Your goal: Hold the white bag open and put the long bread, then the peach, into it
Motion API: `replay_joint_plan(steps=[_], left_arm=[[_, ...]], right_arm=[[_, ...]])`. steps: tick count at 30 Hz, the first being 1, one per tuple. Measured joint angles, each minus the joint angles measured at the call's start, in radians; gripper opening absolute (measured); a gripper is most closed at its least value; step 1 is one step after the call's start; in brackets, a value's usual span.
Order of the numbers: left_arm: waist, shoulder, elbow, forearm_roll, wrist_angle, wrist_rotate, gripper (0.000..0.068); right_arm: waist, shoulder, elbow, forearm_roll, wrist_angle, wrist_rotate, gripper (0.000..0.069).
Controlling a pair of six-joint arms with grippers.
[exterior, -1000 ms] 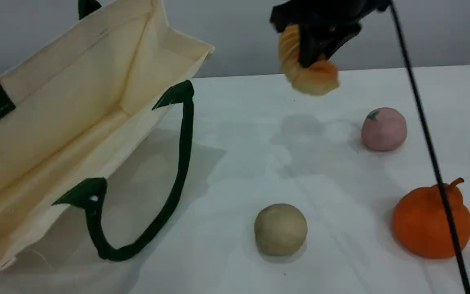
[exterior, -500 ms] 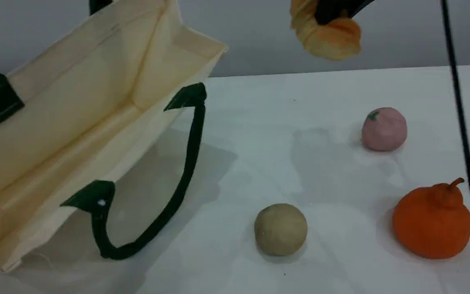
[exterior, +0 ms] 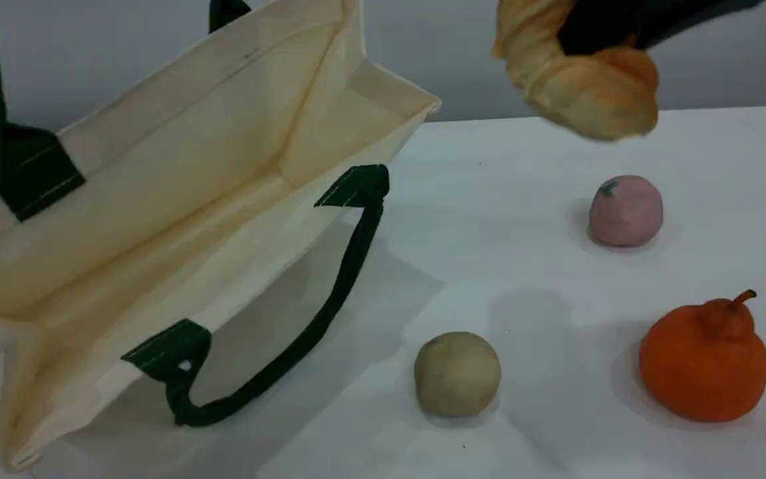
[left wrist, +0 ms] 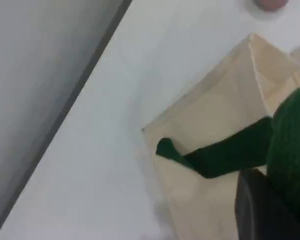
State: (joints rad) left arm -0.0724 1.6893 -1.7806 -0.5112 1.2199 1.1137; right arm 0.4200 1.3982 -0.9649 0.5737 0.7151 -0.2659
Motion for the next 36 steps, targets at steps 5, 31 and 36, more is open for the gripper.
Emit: replay_joint_plan(steps=[5, 31, 36], left_arm=[[0.0, 0.034, 0.0, -0.009, -0.002, 0.003, 0.0078], [-0.092, 0.044, -0.007, -0.045, -0.027, 0.012, 0.0078], [-0.092, 0.044, -0.008, -0.045, -0.018, 0.012, 0.0078]], right_arm=[[0.05, -0.004, 0.064, 0.175, 0.0, -0.128, 0.0077], [0.281, 0.231, 0.004, 0.539, -0.215, -0.249, 0.0075], [0.279, 0.327, -0.064, 0.583, -0.225, -0.287, 0.0075]])
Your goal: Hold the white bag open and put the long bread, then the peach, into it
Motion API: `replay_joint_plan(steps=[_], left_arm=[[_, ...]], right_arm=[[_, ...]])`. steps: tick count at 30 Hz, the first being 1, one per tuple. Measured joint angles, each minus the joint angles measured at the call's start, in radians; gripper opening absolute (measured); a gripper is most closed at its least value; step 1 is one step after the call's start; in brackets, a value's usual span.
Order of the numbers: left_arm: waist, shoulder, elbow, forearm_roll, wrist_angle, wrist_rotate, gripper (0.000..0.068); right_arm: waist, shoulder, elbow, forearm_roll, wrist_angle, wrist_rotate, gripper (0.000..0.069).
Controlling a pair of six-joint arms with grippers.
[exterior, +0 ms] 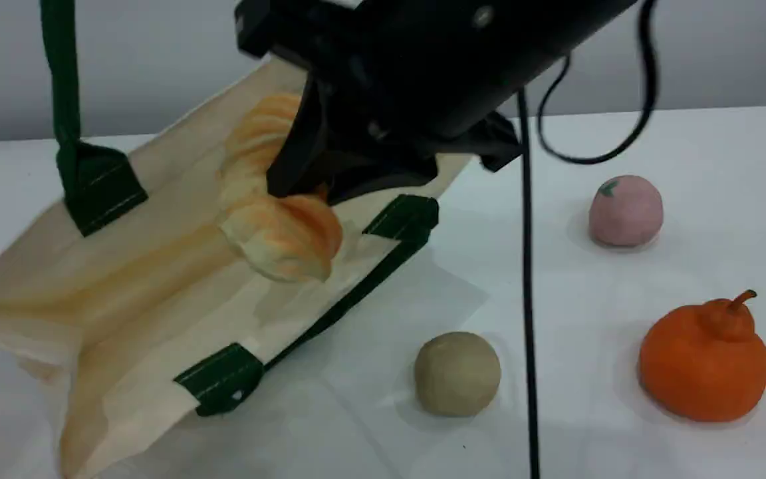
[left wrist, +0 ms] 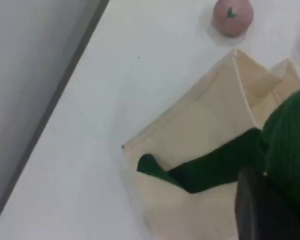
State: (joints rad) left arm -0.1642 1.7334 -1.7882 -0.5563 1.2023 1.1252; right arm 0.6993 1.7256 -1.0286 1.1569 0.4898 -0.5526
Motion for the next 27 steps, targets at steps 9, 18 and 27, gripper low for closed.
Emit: replay_joint_plan(steps=[9, 18, 27], left_arm=[[0.0, 0.0, -0.001, 0.003, 0.003, 0.0, 0.0078], [0.0, -0.001, -0.001, 0.003, 0.018, -0.001, 0.0078], [0.0, -0.001, -0.001, 0.003, 0.018, -0.001, 0.0078]], right_arm=[[-0.001, 0.162, -0.12, 0.032, -0.051, 0.0, 0.0075], [-0.001, 0.266, -0.218, 0.022, -0.099, -0.009, 0.0079], [-0.001, 0.268, -0.228, 0.025, -0.116, -0.102, 0.033]])
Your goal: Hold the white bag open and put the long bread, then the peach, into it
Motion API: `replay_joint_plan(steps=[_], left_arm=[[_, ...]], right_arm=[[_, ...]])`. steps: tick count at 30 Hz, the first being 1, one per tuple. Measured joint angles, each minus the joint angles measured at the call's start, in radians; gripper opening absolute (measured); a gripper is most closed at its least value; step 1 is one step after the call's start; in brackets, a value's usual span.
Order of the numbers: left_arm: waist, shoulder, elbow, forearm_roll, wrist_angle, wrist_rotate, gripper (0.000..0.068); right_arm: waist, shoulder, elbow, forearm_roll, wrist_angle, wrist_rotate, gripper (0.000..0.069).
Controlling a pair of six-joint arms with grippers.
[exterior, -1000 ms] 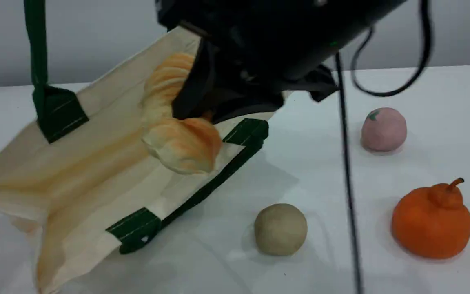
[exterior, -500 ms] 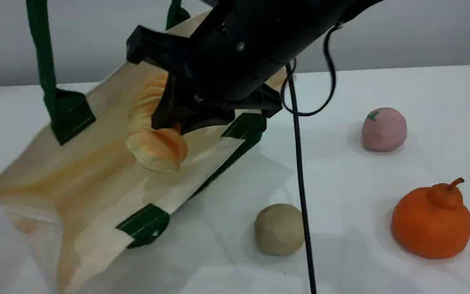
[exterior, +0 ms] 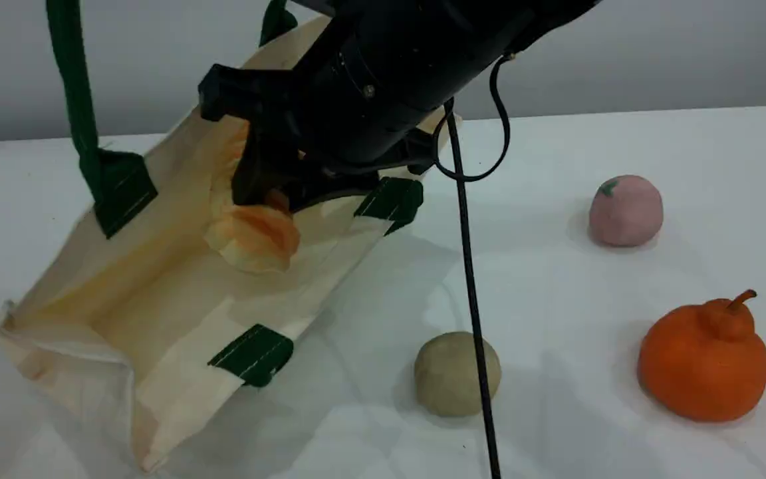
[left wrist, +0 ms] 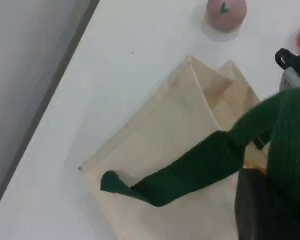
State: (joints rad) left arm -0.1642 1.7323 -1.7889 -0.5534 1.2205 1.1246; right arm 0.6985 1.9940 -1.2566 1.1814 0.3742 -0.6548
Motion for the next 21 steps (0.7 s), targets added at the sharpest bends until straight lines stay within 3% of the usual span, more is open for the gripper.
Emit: replay_joint_plan(steps=[4, 7, 11, 21], left_arm=[[0.0, 0.0, 0.0, 0.003, 0.002, 0.0, 0.0078], [0.0, 0.0, 0.0, 0.003, 0.003, 0.0, 0.0078], [0.0, 0.0, 0.0, 0.001, 0.003, -0.004, 0.0078], [0.0, 0.0, 0.0, 0.003, 0.001, -0.005, 0.0078]], right_arm=[[0.0, 0.0, 0.0, 0.028, 0.0, 0.001, 0.0503], [0.0, 0.0, 0.0, 0.031, 0.0, 0.002, 0.0566], [-0.006, 0.0, 0.0, 0.026, 0.011, -0.001, 0.0584], [-0.12, -0.034, -0.038, -0.047, 0.221, -0.001, 0.0587]])
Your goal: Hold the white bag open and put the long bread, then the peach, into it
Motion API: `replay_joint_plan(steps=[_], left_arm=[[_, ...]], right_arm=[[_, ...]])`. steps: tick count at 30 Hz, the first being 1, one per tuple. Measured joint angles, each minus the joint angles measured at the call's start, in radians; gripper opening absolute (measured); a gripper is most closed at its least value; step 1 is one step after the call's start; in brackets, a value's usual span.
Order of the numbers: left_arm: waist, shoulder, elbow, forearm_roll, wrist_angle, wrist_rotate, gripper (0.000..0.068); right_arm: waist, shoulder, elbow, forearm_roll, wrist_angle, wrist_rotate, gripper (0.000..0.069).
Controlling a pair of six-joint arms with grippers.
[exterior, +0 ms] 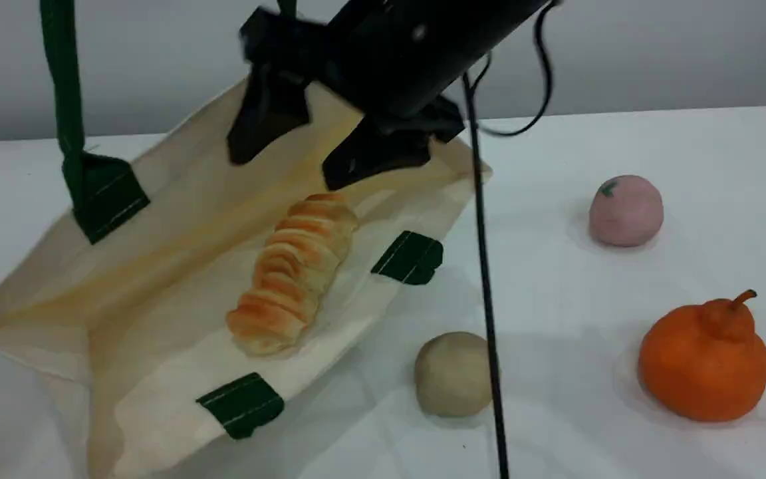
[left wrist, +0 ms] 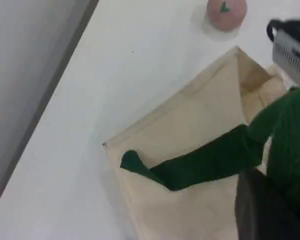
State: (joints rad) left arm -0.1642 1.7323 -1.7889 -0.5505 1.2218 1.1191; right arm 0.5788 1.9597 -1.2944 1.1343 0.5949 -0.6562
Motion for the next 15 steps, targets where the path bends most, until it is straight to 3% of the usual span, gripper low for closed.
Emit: replay_joint_plan(steps=[15], left_arm=[[0.001, 0.0, 0.0, 0.001, -0.002, -0.001, 0.0078]], right_arm=[[-0.212, -0.137, 0.0, -0.219, 0.021, 0.027, 0.0587]])
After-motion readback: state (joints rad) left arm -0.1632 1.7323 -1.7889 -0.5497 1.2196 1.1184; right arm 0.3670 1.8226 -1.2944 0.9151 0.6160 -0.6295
